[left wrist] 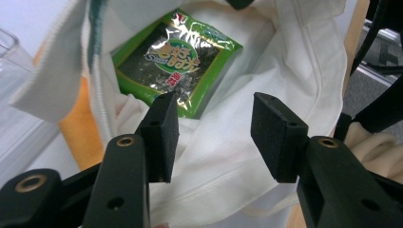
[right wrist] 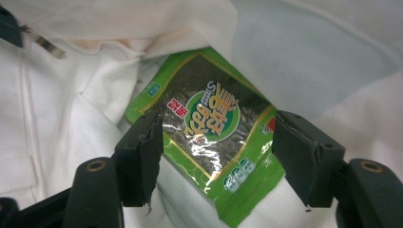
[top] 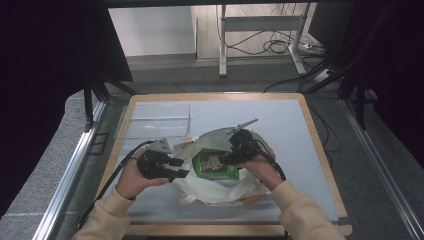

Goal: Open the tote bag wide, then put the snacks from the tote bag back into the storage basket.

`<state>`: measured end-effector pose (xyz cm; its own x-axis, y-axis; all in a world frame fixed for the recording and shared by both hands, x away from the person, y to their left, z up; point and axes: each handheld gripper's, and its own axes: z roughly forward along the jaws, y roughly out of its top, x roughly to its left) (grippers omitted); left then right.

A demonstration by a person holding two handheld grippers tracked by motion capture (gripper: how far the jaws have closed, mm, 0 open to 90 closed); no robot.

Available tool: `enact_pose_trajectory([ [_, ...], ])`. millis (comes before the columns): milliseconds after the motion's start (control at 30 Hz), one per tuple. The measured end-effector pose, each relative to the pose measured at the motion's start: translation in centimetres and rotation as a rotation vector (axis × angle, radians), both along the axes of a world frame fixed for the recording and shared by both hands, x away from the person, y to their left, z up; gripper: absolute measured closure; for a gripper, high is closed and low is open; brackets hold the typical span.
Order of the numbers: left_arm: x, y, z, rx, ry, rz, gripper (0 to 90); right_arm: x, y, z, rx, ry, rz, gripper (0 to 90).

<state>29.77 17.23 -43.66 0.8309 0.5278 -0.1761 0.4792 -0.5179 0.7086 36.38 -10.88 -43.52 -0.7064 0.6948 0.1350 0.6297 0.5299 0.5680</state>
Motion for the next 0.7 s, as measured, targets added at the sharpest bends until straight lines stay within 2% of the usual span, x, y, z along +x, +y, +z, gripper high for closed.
enact_pose_trajectory([
  [267,0.2,1.0,-0.2,-0.011,0.009,0.021,48.1,0.2,0.6,-0.4,-0.016,0.041,-0.039,32.4],
  [433,0.2,1.4,0.1,-0.008,-0.001,0.011,47.0,0.5,1.1,-0.8,-0.033,0.073,-0.077,31.9],
  [500,0.2,1.5,0.2,-0.019,0.004,0.024,47.0,0.7,1.2,-1.1,-0.041,0.09,-0.104,31.4],
  [600,0.3,1.5,0.2,-0.008,0.005,0.017,46.6,1.2,1.1,-1.5,-0.05,0.114,-0.134,31.3],
  [700,0.2,1.4,0.4,-0.024,0.001,0.015,46.2,1.4,0.8,-1.7,-0.056,0.124,-0.164,30.7],
])
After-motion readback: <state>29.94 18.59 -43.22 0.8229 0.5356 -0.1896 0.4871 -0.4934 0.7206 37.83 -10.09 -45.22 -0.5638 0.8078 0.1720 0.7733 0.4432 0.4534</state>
